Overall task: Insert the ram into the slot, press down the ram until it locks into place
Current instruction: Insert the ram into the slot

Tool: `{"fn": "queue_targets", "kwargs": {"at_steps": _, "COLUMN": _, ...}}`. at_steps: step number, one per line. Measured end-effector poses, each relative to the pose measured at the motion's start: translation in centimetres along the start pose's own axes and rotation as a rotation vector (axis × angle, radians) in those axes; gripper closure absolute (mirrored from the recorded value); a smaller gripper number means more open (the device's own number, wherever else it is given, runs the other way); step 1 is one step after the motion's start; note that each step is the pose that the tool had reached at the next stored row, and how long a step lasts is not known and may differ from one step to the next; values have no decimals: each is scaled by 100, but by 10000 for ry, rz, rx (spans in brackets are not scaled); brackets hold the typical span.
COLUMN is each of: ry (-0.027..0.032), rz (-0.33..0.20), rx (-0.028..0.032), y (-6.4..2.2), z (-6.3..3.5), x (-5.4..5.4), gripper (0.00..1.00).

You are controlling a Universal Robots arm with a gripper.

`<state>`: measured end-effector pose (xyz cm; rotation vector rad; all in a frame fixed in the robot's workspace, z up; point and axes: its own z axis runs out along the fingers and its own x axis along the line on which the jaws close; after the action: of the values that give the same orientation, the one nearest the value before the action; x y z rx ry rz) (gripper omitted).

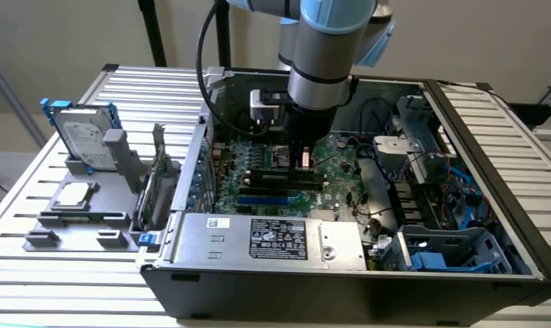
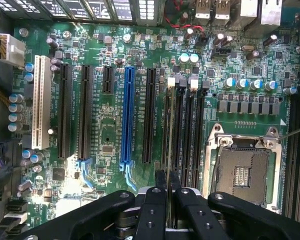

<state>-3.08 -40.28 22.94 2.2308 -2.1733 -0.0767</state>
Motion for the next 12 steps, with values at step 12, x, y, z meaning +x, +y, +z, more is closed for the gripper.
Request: {"fn": "queue_targets", "kwargs": {"at_steps": 12, "ry": -1, "rz": 0, "rx": 0, "y": -2, "z": 25, "x": 0, "gripper": 87}}
